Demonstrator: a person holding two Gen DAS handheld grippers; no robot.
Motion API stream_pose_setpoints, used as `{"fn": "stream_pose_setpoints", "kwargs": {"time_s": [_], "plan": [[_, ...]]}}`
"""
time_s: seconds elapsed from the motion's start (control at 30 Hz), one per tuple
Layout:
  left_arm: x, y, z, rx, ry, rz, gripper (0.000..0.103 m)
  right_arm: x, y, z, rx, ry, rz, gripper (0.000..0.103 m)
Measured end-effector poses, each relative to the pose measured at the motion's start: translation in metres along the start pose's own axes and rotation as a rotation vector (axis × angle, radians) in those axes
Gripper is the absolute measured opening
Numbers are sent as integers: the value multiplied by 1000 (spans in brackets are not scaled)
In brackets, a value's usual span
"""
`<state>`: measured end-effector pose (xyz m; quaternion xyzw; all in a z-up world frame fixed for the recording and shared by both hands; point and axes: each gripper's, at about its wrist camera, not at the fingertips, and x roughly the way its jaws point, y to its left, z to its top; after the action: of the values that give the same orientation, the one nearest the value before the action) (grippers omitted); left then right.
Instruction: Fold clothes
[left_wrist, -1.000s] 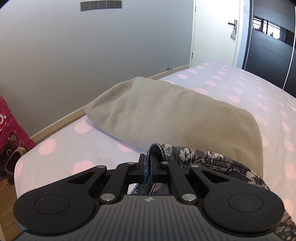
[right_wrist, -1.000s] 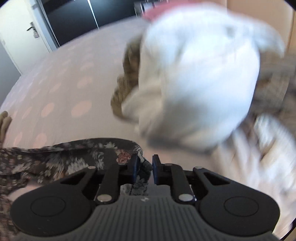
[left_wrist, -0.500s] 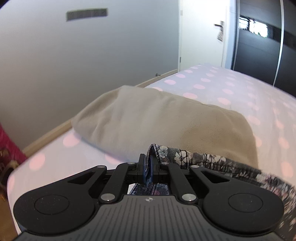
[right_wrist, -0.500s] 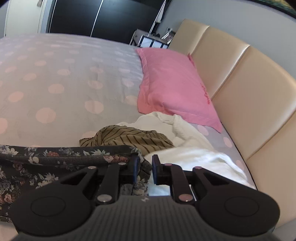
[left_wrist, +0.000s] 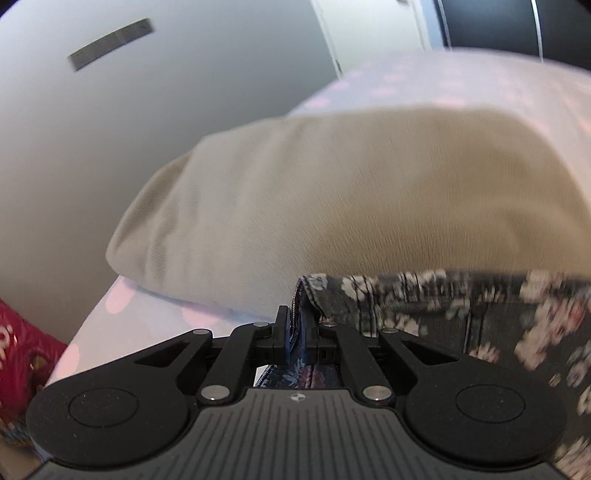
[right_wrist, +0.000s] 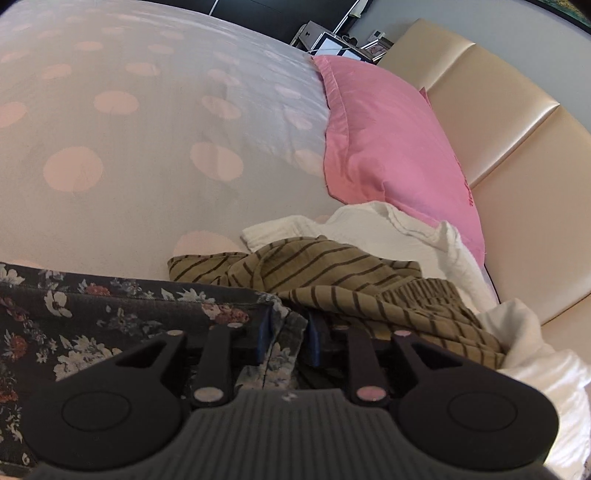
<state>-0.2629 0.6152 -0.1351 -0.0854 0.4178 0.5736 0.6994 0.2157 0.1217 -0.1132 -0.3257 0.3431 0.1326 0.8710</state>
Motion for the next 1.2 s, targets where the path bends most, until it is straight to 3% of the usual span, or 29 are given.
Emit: {"fn": "stream_pose_setpoints", "kwargs": {"time_s": [0.17,0.27,0.4,0.53,0.63,0.83,1.0,1.07,1.2], "plan": [[-12,2,0,-2,-40,-10,5,-23,-2,-6,85,-124,16,37],[-31,3,0,-14,-72,-31,6,-47,7,-16,98,-210,52,37],[-60,0,-2,9,-108,-68,6,-78,30,-35,66,-256,201,36],[-88,-3,-5,31,-141,-111,6,-108,68,-56,3,-236,383,22],[-105,-6,-9,43,-152,-157,10,-128,101,-72,-58,-216,487,21],[-138,-2,-33,128,-152,-300,10,-152,139,-115,-153,-118,598,22],[-167,-5,-73,229,-129,-384,10,-175,134,-143,-140,-67,623,22],[-178,-3,-91,278,-125,-410,10,-191,131,-157,-147,-71,661,28],[-197,6,-128,376,-132,-491,10,-220,132,-189,-207,-86,735,29]]}}
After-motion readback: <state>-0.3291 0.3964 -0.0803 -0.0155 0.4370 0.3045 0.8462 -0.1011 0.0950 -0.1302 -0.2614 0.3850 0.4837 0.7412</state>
